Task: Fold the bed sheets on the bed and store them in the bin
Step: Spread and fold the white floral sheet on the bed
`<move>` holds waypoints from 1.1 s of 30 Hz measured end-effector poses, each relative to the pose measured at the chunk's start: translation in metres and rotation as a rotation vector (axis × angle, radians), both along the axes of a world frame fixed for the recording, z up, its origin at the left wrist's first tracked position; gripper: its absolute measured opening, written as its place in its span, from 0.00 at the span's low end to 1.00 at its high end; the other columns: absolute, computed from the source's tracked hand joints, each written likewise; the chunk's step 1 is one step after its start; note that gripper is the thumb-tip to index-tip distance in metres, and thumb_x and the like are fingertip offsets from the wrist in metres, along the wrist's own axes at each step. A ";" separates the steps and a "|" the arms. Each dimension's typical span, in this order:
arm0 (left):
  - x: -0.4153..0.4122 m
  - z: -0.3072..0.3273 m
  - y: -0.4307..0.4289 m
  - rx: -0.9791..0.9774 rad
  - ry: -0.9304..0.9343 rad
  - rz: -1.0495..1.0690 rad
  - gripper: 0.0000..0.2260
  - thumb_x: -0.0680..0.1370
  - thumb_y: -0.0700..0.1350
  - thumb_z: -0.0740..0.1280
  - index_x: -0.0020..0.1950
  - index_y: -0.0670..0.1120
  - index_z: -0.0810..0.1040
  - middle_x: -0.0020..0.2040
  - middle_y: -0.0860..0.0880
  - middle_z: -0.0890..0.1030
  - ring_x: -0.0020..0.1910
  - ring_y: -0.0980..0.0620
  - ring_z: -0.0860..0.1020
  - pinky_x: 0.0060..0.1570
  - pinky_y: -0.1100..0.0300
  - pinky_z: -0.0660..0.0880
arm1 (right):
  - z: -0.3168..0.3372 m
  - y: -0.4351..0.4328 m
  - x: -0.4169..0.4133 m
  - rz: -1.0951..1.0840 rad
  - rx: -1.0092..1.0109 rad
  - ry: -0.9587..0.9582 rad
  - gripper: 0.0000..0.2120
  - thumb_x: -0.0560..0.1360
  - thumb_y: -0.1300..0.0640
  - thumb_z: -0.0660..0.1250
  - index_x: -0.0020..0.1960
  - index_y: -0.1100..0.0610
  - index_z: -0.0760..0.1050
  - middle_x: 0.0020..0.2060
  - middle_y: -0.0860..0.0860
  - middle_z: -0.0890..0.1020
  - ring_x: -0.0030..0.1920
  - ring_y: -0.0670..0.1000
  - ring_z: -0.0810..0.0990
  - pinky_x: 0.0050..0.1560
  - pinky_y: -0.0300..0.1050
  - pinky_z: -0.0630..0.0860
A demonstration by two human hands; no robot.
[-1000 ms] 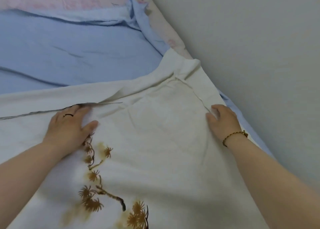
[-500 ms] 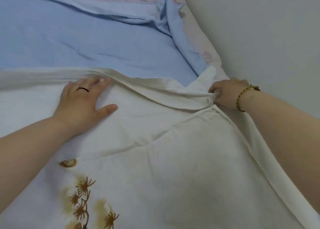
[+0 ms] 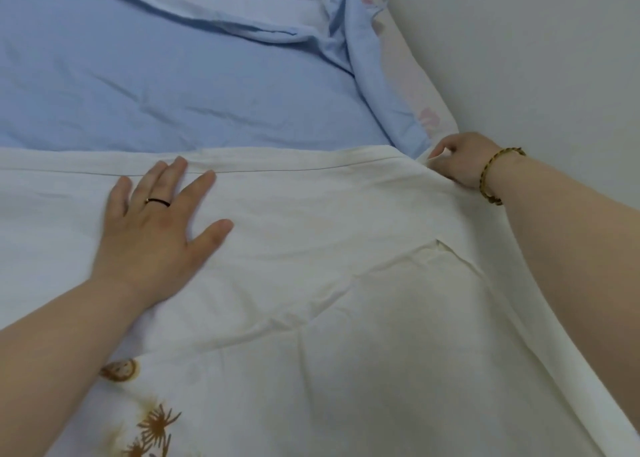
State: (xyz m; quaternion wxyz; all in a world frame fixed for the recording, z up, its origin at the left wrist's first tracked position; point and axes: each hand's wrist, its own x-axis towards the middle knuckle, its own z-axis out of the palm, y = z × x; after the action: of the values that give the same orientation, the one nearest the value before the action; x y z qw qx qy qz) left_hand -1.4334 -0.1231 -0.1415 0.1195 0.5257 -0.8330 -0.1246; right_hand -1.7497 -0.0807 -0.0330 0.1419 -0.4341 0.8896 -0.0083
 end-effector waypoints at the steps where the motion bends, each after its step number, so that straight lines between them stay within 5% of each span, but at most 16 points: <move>1: 0.000 0.001 0.000 0.006 -0.001 0.001 0.40 0.66 0.68 0.42 0.73 0.52 0.63 0.76 0.46 0.59 0.75 0.48 0.55 0.68 0.59 0.43 | 0.004 0.000 0.000 0.045 -0.007 0.067 0.11 0.76 0.62 0.60 0.55 0.67 0.75 0.50 0.61 0.77 0.45 0.53 0.69 0.43 0.42 0.65; 8: 0.000 0.003 0.001 0.017 -0.007 -0.001 0.40 0.65 0.68 0.40 0.74 0.53 0.61 0.76 0.47 0.57 0.75 0.49 0.52 0.68 0.61 0.40 | 0.027 0.004 -0.015 0.220 -0.143 0.371 0.11 0.75 0.64 0.59 0.52 0.66 0.78 0.52 0.65 0.79 0.54 0.64 0.74 0.52 0.48 0.68; 16: -0.001 0.000 0.001 0.010 -0.019 0.007 0.39 0.66 0.68 0.41 0.74 0.53 0.62 0.76 0.46 0.58 0.75 0.49 0.53 0.68 0.61 0.41 | 0.025 0.012 -0.023 0.029 -0.033 0.051 0.13 0.74 0.65 0.65 0.58 0.66 0.75 0.52 0.62 0.78 0.46 0.53 0.71 0.45 0.42 0.65; 21: -0.002 0.002 0.001 0.018 -0.031 0.012 0.41 0.65 0.68 0.40 0.74 0.54 0.60 0.77 0.48 0.55 0.76 0.50 0.51 0.68 0.61 0.40 | 0.018 0.005 -0.025 -0.081 -0.304 0.163 0.13 0.78 0.64 0.57 0.57 0.70 0.74 0.57 0.66 0.77 0.56 0.62 0.74 0.53 0.47 0.69; 27: -0.003 0.003 0.001 0.037 -0.045 0.010 0.42 0.64 0.69 0.39 0.75 0.54 0.58 0.77 0.48 0.53 0.76 0.51 0.49 0.69 0.60 0.40 | -0.007 0.007 -0.012 -0.156 -0.183 -0.126 0.26 0.75 0.53 0.66 0.69 0.58 0.63 0.68 0.57 0.68 0.66 0.57 0.68 0.60 0.42 0.65; 33: -0.002 0.003 0.001 0.044 -0.050 0.007 0.42 0.63 0.69 0.38 0.75 0.54 0.57 0.77 0.49 0.53 0.76 0.51 0.49 0.69 0.60 0.40 | 0.004 0.013 -0.014 -0.174 -0.150 -0.084 0.22 0.75 0.55 0.66 0.65 0.64 0.70 0.63 0.59 0.74 0.62 0.59 0.72 0.51 0.41 0.65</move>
State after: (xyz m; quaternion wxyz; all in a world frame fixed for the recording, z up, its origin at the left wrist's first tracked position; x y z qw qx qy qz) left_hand -1.4358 -0.1222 -0.1388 0.0872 0.5340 -0.8310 -0.1294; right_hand -1.7641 -0.0675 -0.0285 0.1449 -0.3637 0.9141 -0.1051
